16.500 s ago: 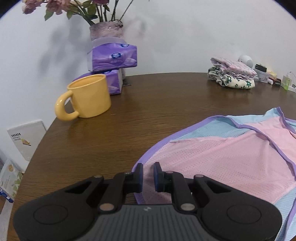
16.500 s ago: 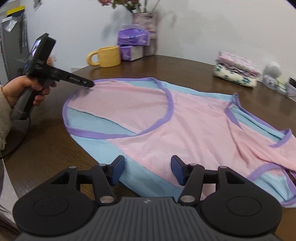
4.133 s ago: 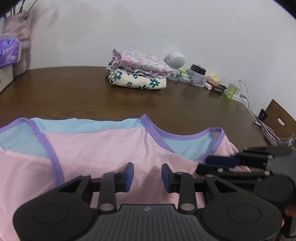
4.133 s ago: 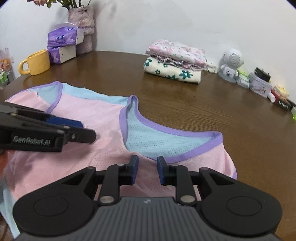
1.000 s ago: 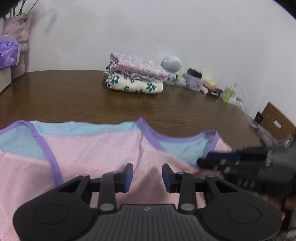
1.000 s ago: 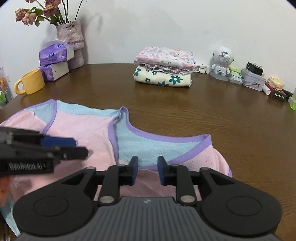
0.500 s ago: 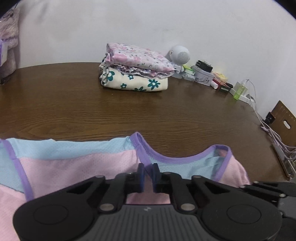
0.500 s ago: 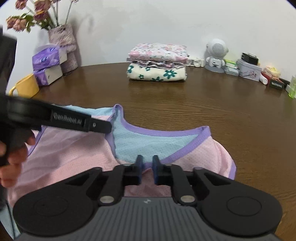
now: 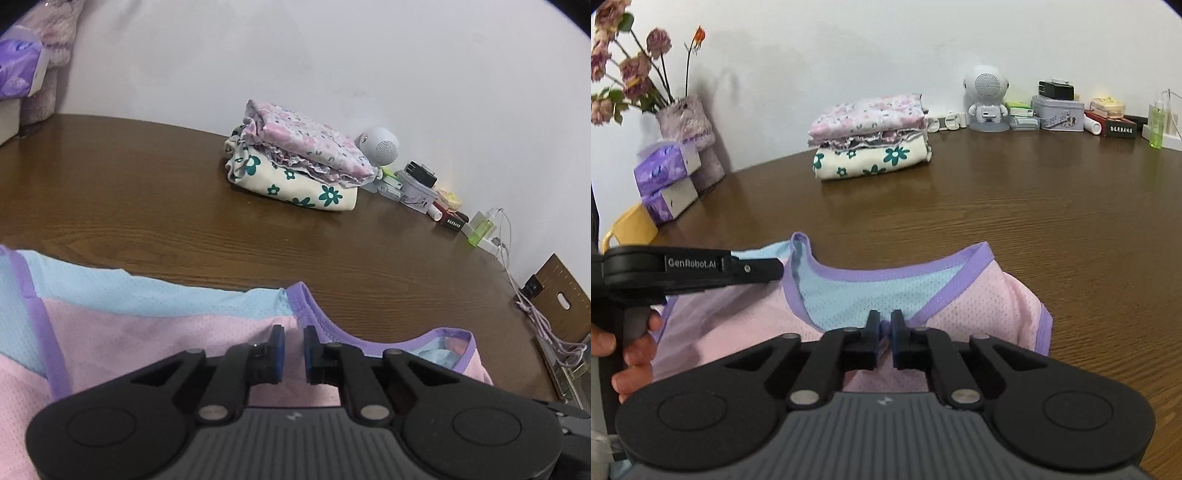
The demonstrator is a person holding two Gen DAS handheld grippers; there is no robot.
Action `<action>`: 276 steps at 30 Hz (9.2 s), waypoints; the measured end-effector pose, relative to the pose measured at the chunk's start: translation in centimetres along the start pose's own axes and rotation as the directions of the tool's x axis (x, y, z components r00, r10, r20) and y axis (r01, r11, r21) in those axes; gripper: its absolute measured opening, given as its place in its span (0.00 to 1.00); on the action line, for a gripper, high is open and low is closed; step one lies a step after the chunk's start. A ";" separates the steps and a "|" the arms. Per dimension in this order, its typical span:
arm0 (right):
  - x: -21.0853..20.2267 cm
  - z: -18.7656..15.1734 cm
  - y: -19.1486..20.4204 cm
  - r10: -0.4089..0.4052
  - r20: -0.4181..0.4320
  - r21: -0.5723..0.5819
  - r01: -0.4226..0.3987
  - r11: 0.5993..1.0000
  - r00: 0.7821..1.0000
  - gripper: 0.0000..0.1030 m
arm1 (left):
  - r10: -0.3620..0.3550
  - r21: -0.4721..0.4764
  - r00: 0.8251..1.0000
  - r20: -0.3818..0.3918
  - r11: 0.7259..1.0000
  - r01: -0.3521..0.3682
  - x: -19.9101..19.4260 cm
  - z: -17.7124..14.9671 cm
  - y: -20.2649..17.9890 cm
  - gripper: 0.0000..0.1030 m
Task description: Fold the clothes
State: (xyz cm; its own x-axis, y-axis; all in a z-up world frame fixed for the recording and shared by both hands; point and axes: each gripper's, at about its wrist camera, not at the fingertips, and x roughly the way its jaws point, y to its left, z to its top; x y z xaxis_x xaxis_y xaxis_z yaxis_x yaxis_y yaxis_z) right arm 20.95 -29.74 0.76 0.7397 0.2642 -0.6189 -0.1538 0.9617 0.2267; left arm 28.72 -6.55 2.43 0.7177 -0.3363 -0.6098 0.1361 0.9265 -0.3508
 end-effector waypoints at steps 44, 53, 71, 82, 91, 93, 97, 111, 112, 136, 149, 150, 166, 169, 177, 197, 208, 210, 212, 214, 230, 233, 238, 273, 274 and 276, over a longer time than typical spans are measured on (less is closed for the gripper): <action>-9.1 -5.7 -5.1 0.031 -0.017 0.111 -0.029 0.993 0.999 0.16 | -0.080 0.313 0.988 -0.135 0.942 0.119 -7.3 -6.9 -6.7 0.29; -11.7 -6.0 -2.3 0.000 0.079 -0.029 0.002 1.000 0.997 0.15 | -0.019 0.596 0.994 -0.110 0.799 0.081 -7.7 -9.7 -11.7 0.26; -7.5 -5.6 0.3 -0.110 -0.040 -0.233 0.097 0.968 0.993 0.07 | -0.071 0.599 0.993 -0.096 0.792 0.115 -7.2 -10.4 -10.6 0.03; -7.4 -5.4 0.5 -0.138 -0.043 -0.275 0.121 0.954 0.989 0.20 | -0.124 0.543 0.990 -0.070 0.828 0.142 -8.8 -9.3 -9.7 0.03; -9.3 -4.6 -0.4 -0.028 -0.068 -0.225 0.012 0.974 0.997 0.02 | -0.124 0.488 0.988 -0.096 0.859 0.155 -8.5 -8.8 -8.8 0.03; -10.3 -4.0 -1.5 0.023 -0.074 -0.158 -0.035 0.987 0.997 0.02 | -0.131 0.478 0.986 -0.105 0.863 0.166 -8.5 -8.7 -8.6 0.03; -11.2 -3.7 -3.7 0.096 -0.110 -0.065 -0.104 0.992 0.989 0.02 | -0.150 0.476 0.980 -0.133 0.858 0.196 -8.6 -8.8 -8.6 0.03; -12.0 -4.3 -2.8 0.062 -0.042 -0.148 -0.068 0.987 0.997 0.31 | -0.192 0.480 0.961 -0.198 0.836 0.266 -8.6 -9.3 -8.9 0.09; -11.7 -4.4 -2.2 0.048 -0.045 -0.176 -0.055 0.983 0.998 0.32 | -0.186 0.485 0.962 -0.202 0.834 0.264 -8.4 -9.5 -9.0 0.09; -11.8 -7.5 2.4 0.010 -0.122 -0.354 -0.053 0.934 0.992 0.14 | -0.123 0.388 0.978 -0.167 0.904 0.180 -11.6 -9.9 -4.0 0.28; -15.4 -8.4 1.7 -0.068 -0.072 -0.292 0.044 0.955 0.995 0.11 | -0.145 0.369 0.983 -0.115 0.912 0.178 -13.5 -10.3 -2.7 0.32; -15.4 -8.5 1.6 -0.068 -0.077 -0.286 0.044 0.957 0.995 0.11 | -0.142 0.369 0.983 -0.115 0.913 0.175 -13.6 -10.4 -2.7 0.32; -14.5 -8.0 2.7 -0.105 -0.019 -0.333 0.092 0.938 0.994 0.16 | -0.157 0.493 0.981 -0.112 0.848 0.192 -13.6 -10.9 -6.2 0.32; -12.7 -7.1 3.3 -0.162 -0.007 -0.406 0.145 0.902 0.987 0.25 | -0.127 0.554 0.983 -0.133 0.813 0.180 -12.4 -11.4 -8.0 0.32; -9.3 -6.9 2.9 -0.190 -0.064 -0.462 0.140 0.876 0.980 0.29 | -0.092 0.572 0.985 -0.145 0.805 0.159 -10.2 -11.6 -8.5 0.06; -11.8 -5.9 0.8 -0.120 -0.122 -0.361 0.068 0.930 0.985 0.05 | -0.158 0.561 0.975 -0.154 0.798 0.218 -11.7 -11.8 -7.6 0.17; -10.9 -6.1 2.2 -0.127 -0.104 -0.440 0.069 0.895 0.986 0.25 | -0.145 0.534 0.978 -0.149 0.821 0.203 -11.0 -11.6 -7.2 0.16; -10.6 -6.0 2.1 -0.120 -0.126 -0.427 0.055 0.902 0.985 0.01 | -0.147 0.546 0.977 -0.153 0.812 0.207 -11.0 -11.7 -7.3 0.05; -11.0 -5.7 1.7 -0.116 -0.119 -0.405 0.058 0.913 0.986 0.01 | -0.146 0.564 0.978 -0.151 0.800 0.206 -11.2 -11.9 -7.3 0.05; -11.8 -5.3 1.2 -0.109 -0.102 -0.376 0.063 0.925 0.989 0.01 | -0.142 0.577 0.978 -0.153 0.790 0.205 -11.2 -12.1 -7.4 0.05; -13.7 -4.2 -0.4 0.029 -0.064 -0.167 -0.040 0.985 0.998 0.15 | -0.163 0.429 0.983 -0.087 0.884 0.185 -13.7 -9.7 -3.1 0.35; -12.1 -4.5 1.3 0.036 -0.065 -0.206 -0.049 0.977 0.997 0.15 | -0.122 0.400 0.986 -0.109 0.903 0.156 -13.1 -9.8 -2.1 0.31; -9.4 -4.9 3.2 0.020 -0.067 -0.260 -0.037 0.965 0.998 0.15 | -0.110 0.413 0.986 -0.125 0.898 0.152 -13.2 -10.9 -1.1 0.25; -10.0 -6.9 6.3 0.123 -0.031 -0.164 -0.126 0.978 0.992 0.15 | -0.130 0.197 0.990 -0.050 0.971 0.137 -16.3 -9.7 2.6 0.29; -10.4 -7.4 7.0 0.146 -0.038 -0.174 -0.151 0.973 0.989 0.15 | -0.110 0.197 0.993 -0.047 0.973 0.117 -16.5 -9.7 3.0 0.30; -11.0 -8.4 8.4 0.197 -0.058 -0.188 -0.205 0.961 0.979 0.16 | -0.071 0.194 0.996 -0.050 0.978 0.080 -16.8 -9.9 3.7 0.30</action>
State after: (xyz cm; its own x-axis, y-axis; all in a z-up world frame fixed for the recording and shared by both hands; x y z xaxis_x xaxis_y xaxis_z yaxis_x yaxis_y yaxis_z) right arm 6.04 -23.96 3.16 0.6559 0.4524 -0.6043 -0.4224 0.8834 0.2029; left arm 10.45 0.84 4.33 0.6712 -0.4096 -0.6178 0.3226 0.9118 -0.2541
